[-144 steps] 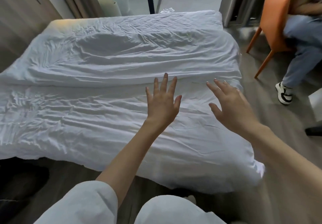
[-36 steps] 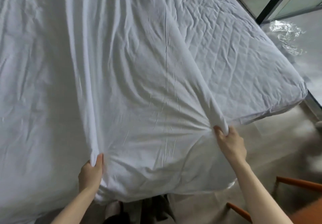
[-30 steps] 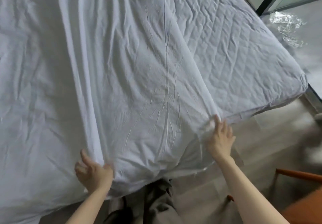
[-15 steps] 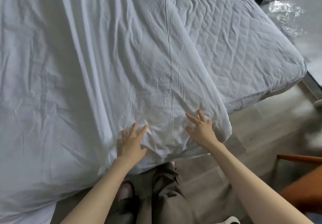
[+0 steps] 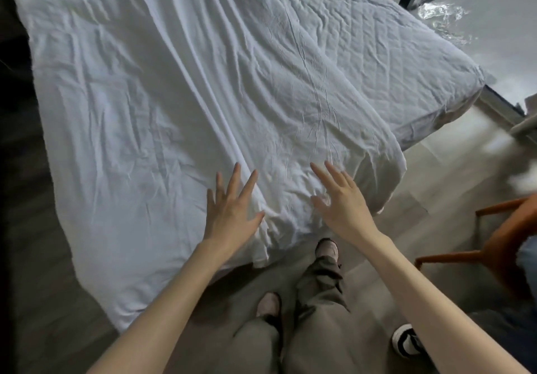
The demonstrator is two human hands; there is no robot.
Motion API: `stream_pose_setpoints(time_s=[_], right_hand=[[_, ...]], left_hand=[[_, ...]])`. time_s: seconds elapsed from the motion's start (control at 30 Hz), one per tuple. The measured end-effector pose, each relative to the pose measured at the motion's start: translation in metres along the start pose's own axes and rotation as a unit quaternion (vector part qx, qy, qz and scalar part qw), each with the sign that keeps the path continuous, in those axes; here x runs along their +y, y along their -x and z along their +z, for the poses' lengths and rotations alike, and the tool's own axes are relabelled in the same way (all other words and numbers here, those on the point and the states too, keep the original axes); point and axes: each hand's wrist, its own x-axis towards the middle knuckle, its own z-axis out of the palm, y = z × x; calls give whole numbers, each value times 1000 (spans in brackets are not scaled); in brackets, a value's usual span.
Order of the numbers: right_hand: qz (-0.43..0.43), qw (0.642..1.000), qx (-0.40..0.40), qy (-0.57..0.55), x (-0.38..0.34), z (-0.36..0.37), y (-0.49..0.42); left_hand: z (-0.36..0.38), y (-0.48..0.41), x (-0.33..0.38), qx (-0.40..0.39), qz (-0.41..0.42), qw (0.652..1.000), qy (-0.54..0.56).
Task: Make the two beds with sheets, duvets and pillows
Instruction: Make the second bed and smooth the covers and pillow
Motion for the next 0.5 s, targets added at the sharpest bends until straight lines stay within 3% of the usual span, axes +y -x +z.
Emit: stream_pose_setpoints(time_s=[0.2, 0.5], right_hand=[[-1, 999, 33, 7, -74, -3, 69], [-59, 997, 21, 40, -154, 6, 144]], left_hand=[[-36, 68, -36, 30, 62, 996, -61], [-66, 173, -75, 129, 51, 988, -66]])
